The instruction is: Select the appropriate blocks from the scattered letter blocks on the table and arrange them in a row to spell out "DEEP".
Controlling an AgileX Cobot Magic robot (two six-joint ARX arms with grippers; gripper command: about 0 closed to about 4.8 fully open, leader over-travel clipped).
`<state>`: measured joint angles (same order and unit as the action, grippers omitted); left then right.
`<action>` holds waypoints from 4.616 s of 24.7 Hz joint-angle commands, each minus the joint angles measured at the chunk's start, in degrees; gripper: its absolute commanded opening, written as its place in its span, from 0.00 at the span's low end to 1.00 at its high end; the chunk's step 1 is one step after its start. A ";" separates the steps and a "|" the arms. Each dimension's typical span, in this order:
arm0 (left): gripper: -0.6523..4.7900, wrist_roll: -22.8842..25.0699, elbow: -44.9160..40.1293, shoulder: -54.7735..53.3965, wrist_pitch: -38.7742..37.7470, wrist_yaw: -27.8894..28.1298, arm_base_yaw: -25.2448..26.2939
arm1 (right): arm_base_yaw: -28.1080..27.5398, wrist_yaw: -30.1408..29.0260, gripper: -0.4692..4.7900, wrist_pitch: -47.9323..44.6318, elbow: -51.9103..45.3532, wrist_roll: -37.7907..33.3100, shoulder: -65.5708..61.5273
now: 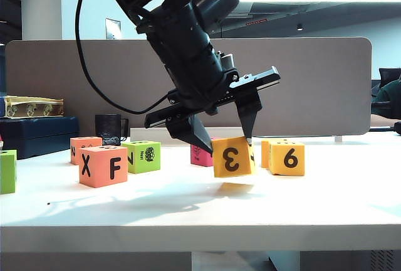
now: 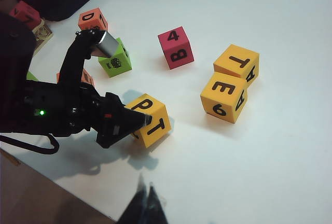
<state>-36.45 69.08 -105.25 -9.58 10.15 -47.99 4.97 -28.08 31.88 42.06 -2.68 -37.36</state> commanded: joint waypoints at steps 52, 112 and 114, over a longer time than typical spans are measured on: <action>0.88 44.89 16.61 0.57 -27.12 -4.24 18.93 | 0.00 1.60 0.09 2.89 0.28 1.68 0.13; 0.64 7.93 24.61 -7.67 -44.50 -5.90 8.74 | 0.02 3.96 0.09 4.42 0.28 1.68 0.13; 0.64 5.60 23.34 -7.67 -43.15 -6.32 8.68 | 0.00 3.96 0.09 4.44 0.28 1.68 0.13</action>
<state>-28.05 92.88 -113.14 -54.65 3.95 -39.09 4.95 -24.03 36.91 42.06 -1.17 -37.32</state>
